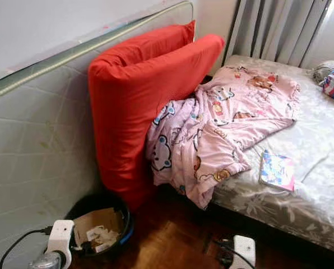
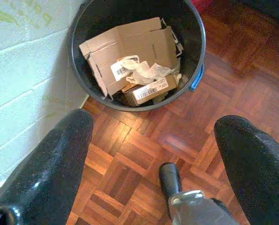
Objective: Clean up the room
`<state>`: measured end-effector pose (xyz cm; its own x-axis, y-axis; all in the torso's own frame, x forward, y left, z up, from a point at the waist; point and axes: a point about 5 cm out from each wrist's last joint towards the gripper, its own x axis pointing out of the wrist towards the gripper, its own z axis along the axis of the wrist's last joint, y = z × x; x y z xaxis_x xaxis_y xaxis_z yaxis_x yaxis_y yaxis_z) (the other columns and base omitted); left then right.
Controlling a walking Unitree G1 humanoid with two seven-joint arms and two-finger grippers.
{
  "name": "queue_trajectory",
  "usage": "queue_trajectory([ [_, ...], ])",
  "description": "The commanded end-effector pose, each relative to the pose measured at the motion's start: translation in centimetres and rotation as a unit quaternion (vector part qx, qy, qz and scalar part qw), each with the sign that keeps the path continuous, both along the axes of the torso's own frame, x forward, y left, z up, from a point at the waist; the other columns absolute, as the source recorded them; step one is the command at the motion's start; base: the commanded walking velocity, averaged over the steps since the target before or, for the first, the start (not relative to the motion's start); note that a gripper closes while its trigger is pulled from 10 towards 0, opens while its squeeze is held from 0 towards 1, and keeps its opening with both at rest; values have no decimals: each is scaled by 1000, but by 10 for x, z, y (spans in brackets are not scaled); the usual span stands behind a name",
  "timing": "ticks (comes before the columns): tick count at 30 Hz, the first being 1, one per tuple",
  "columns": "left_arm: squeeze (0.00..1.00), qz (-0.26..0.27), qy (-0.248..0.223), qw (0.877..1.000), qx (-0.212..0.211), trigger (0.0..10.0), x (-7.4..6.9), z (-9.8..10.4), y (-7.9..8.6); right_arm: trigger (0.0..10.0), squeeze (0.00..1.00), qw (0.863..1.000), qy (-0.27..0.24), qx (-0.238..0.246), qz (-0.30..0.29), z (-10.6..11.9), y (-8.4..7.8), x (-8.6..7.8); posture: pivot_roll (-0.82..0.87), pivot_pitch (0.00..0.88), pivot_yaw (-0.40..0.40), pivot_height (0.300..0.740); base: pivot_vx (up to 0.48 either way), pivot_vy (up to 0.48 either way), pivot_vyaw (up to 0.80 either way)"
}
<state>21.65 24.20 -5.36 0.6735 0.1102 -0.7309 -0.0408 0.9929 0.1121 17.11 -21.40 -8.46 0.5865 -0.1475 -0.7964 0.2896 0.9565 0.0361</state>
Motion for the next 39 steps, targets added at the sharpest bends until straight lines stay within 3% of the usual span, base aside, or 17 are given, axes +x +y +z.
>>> queue_trajectory([
  [1, 0, -3, 9, 1000, -12, 10000, 0, -2, -5, 10000, 0, 1000, -5, 6, -9, 1, 0, 2, -38, 0, -30, 740, 0, -480, 0],
  [5, 0, -4, 10, 1000, -13, 10000, 0, -2, -5, 10000, 0, 1000, -10, 12, 15, 1, 2, 2, -38, 0, -31, 740, 0, -442, 0],
  [6, 0, -4, 11, 1000, -13, 10000, 0, -2, -5, 10000, 0, 1000, -16, 14, 20, 2, 18, 11, -38, 0, -31, 740, 0, -401, 0],
  [9, 0, -4, 11, 1000, -14, 10000, -1, -2, -5, 10000, 0, 999, -20, 13, 23, 4, 28, 17, -42, 0, -33, 740, 0, -400, 0],
  [22, 0, -3, 13, 1000, -16, 10000, -3, -4, -6, 10000, 0, 999, -17, 19, 23, 3, 41, 19, -40, 0, -37, 740, 0, -299, 0],
  [29, 0, 4, 12, 1000, -17, 10000, -4, -4, -6, 10000, 0, 999, -24, 22, 35, 7, 50, 29, -39, 0, -42, 740, 0, 0, -707],
  [39, 0, 11, 8, 1000, -20, 10000, -4, -5, -7, 10000, 0, 999, -21, 20, 45, 7, 51, 29, -36, 0, -46, 740, 0, 0, -781],
])
